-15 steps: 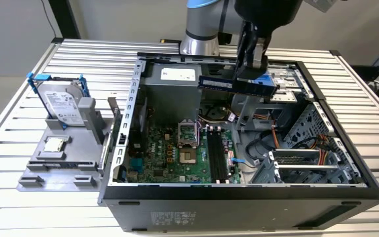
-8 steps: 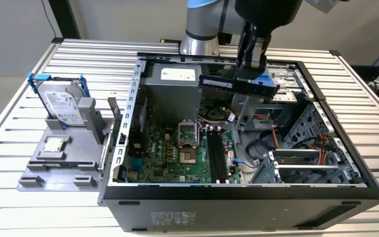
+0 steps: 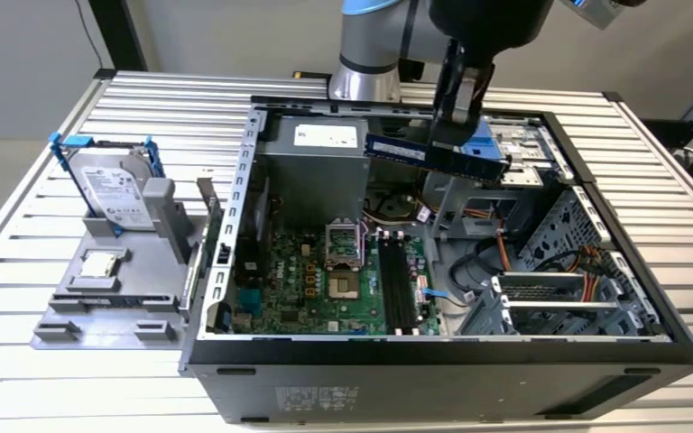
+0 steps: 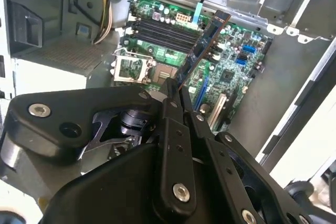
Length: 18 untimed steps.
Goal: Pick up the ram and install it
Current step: 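Insert the ram into the slot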
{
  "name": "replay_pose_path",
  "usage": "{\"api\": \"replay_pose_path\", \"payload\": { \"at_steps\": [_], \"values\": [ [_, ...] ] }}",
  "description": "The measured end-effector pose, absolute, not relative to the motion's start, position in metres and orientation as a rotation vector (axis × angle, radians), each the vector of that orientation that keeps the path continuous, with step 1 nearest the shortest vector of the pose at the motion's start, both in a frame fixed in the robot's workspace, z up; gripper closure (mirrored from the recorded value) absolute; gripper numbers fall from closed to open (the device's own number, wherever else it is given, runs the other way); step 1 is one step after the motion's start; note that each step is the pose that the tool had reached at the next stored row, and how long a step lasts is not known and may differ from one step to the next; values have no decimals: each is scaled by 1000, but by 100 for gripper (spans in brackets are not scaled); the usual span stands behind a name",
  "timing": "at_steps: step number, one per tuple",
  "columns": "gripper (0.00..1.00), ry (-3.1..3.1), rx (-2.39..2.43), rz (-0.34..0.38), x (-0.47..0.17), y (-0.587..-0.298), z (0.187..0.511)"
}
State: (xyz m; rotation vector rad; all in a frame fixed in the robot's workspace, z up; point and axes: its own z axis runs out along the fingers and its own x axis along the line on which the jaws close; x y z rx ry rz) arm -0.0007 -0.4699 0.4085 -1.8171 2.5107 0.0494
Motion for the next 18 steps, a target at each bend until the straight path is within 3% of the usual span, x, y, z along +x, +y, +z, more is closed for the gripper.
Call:
{"api": "replay_pose_path", "payload": {
  "at_steps": [18],
  "values": [
    [100, 2733, -1454, 40, -1, -470, 408]
  ]
}}
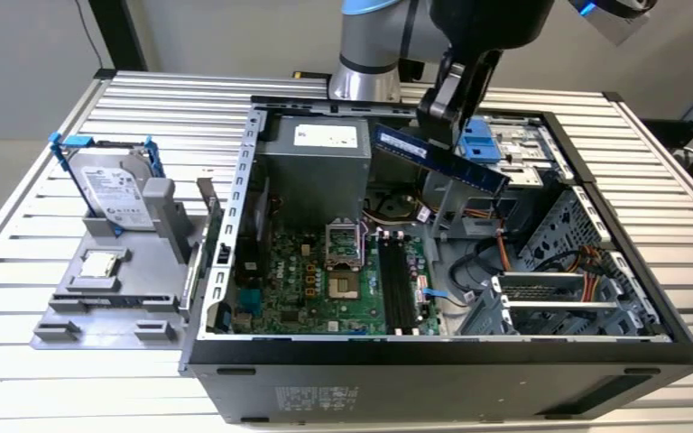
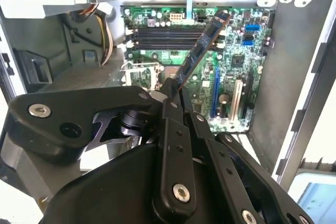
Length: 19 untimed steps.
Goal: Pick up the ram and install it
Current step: 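Insert the ram into the slot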
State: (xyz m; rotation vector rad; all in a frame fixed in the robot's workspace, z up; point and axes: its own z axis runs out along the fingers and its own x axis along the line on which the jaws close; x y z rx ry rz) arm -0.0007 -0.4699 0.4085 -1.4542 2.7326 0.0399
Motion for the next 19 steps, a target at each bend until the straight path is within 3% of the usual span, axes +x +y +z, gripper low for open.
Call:
{"api": "replay_pose_path", "payload": {
  "at_steps": [19],
  "values": [
    [100, 2894, -1089, 30, -1, -470, 408]
  ]
}}
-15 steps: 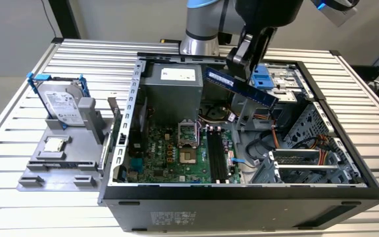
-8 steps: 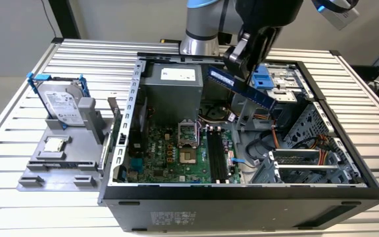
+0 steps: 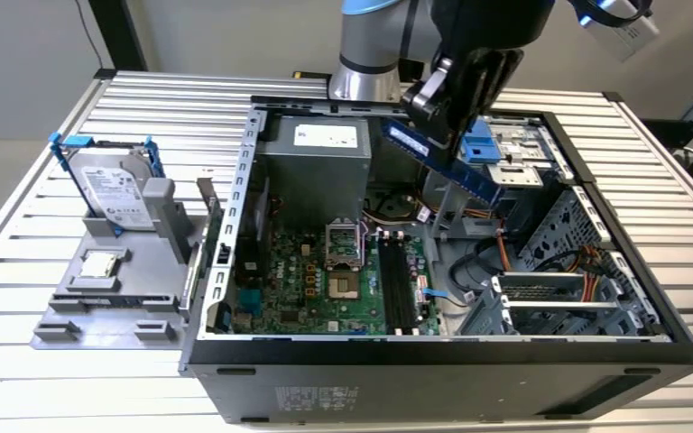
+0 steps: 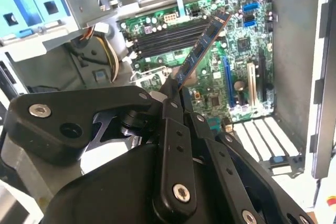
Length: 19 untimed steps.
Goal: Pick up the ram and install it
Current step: 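Insert the ram into the slot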
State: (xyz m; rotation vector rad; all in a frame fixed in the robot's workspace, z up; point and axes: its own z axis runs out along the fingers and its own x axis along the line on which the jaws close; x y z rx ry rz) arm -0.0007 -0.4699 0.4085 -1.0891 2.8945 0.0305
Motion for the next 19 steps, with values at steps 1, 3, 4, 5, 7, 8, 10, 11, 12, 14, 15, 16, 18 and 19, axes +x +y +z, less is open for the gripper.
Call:
{"api": "replay_pose_path", "payload": {
  "at_steps": [1, 3, 4, 5, 7, 8, 10, 11, 12, 14, 15, 16, 18, 19],
  "values": [
    [100, 2902, -1069, 30, -1, -470, 408],
    [100, 2917, -1026, 29, -1, -470, 408],
    [100, 2925, -1004, 28, -1, -470, 408],
    [100, 2932, -982, 28, -1, -470, 408],
    [100, 2947, -936, 26, -1, -470, 408],
    [100, 2954, -910, 26, -1, -470, 408],
    [100, 2969, -859, 24, -1, -470, 408],
    [100, 2977, -833, 24, -1, -470, 408],
    [100, 2984, -807, 23, -1, -470, 408],
    [100, 2997, -754, 22, -1, -470, 408],
    [100, 3004, -728, 21, -1, -470, 408],
    [100, 3010, -703, 20, -1, -470, 408],
    [100, 3020, -657, 19, -1, -470, 408],
    [100, 3025, -633, 19, -1, -470, 408]
  ]
}}
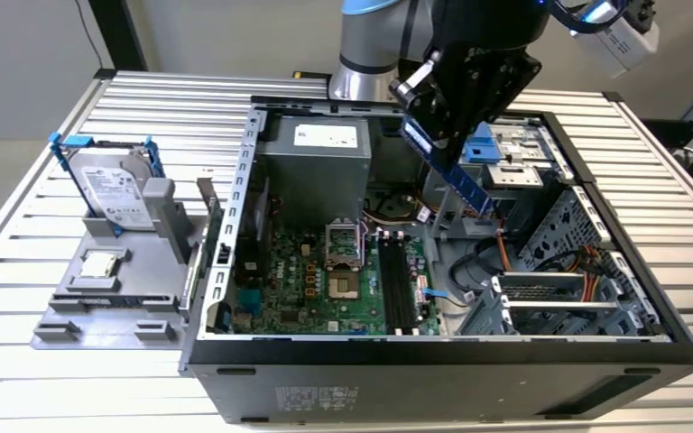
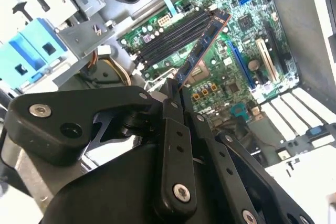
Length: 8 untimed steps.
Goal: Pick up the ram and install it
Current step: 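Insert the ram into the slot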
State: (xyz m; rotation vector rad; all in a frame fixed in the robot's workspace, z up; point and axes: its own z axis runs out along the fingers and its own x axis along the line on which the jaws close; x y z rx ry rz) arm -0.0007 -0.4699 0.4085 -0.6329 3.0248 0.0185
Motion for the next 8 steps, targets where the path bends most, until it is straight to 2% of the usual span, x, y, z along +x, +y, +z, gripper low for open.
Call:
{"api": "replay_pose_path", "payload": {
  "at_steps": [8],
  "values": [
    [100, 3058, -439, 13, -1, -470, 408]
  ]
}}
